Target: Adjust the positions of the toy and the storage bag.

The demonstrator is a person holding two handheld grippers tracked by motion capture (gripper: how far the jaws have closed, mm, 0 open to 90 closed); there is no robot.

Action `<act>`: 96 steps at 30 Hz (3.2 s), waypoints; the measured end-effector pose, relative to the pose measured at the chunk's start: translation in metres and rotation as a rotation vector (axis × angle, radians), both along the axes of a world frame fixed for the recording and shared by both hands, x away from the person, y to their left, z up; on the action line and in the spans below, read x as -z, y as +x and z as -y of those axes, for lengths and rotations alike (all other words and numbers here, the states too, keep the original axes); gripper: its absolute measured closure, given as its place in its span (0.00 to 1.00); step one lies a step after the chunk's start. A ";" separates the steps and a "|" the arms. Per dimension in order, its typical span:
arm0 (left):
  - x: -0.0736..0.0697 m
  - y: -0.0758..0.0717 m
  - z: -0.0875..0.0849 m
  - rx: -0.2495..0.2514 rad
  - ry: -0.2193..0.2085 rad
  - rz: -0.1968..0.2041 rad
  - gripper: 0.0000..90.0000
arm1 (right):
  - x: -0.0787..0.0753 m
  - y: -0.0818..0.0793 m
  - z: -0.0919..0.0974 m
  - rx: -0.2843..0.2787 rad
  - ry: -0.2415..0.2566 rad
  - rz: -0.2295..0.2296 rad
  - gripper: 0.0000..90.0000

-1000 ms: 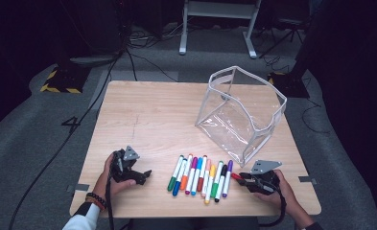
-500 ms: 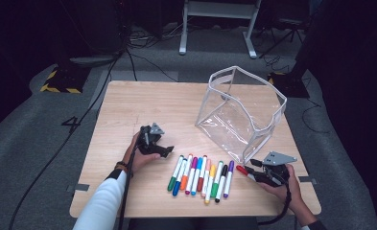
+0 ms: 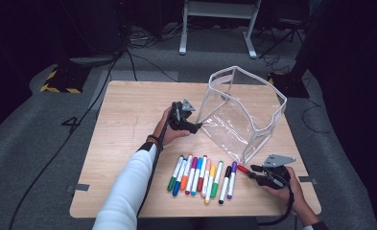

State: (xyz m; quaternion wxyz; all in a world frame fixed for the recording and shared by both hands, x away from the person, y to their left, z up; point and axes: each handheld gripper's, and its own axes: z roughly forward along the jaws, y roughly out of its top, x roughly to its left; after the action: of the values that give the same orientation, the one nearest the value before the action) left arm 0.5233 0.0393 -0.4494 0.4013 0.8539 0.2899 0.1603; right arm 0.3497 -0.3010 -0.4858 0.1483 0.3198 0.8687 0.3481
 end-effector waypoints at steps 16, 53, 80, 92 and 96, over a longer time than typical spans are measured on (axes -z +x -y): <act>0.001 0.024 0.019 0.108 0.010 0.017 0.89 | 0.004 0.003 0.002 -0.002 -0.004 -0.003 0.77; 0.011 -0.113 -0.076 -0.055 -0.074 0.026 0.92 | 0.007 0.011 0.003 -0.003 0.014 -0.017 0.78; 0.014 -0.147 -0.105 -0.088 0.050 0.052 0.35 | 0.007 0.027 0.014 0.037 0.020 -0.025 0.83; 0.033 -0.179 -0.143 -0.095 0.110 -0.004 0.18 | 0.007 0.028 0.022 0.060 0.022 -0.022 0.83; 0.040 -0.189 -0.152 -0.115 0.125 -0.026 0.18 | 0.007 0.028 0.023 0.064 0.023 -0.023 0.83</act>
State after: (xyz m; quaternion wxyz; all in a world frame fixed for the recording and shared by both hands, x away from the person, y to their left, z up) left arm 0.3339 0.1910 -0.4896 0.3334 0.8614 0.3331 0.1896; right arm 0.3781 -0.3242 -0.4924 0.1456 0.3531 0.8556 0.3495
